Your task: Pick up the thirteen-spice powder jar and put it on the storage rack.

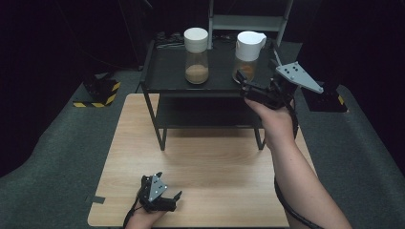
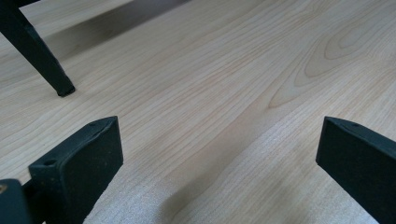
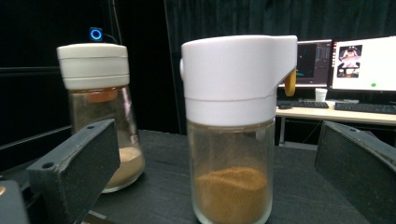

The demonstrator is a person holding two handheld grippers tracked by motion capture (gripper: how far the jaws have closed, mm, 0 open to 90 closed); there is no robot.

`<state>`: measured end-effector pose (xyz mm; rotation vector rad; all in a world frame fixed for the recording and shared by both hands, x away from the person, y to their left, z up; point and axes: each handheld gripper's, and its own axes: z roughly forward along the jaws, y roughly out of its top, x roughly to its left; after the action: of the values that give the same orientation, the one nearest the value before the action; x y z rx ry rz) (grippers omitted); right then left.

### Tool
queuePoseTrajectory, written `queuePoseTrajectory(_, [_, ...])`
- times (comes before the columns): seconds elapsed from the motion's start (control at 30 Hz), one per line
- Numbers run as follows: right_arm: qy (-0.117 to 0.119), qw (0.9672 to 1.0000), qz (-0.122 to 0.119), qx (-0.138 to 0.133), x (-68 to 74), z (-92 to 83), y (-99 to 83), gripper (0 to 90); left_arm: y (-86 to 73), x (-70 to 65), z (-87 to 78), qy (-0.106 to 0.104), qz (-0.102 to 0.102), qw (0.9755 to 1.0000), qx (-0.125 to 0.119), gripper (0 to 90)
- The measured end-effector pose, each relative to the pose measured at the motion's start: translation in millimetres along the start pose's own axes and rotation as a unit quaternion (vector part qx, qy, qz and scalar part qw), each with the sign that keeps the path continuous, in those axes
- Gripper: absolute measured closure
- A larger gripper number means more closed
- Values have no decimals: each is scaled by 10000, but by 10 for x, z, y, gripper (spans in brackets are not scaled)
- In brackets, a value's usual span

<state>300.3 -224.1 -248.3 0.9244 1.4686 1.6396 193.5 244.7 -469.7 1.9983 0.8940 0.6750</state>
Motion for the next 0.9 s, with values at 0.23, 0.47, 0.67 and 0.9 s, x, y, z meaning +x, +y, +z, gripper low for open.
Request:
queuePoseTrajectory(0.23, [17, 9999, -132, -7, -2, -157, -46, 0, 9, -2, 4, 11, -9, 10000, 25, 10])
queuePoseTrajectory(0.47, [98, 9995, -284, -6, -32, -324, -143, 0, -14, 3, -13, 14, -69, 10000, -26, 10])
queuePoseTrajectory(0.67, [161, 9992, -368, 25, -30, -452, -279, 0, -36, -8, -23, 39, -62, 9999, -86, 10])
queuePoseTrajectory(0.9, [189, 9979, -617, 93, 20, -599, -477, 0, -50, 0, -28, 5, -54, 9999, -127, 10])
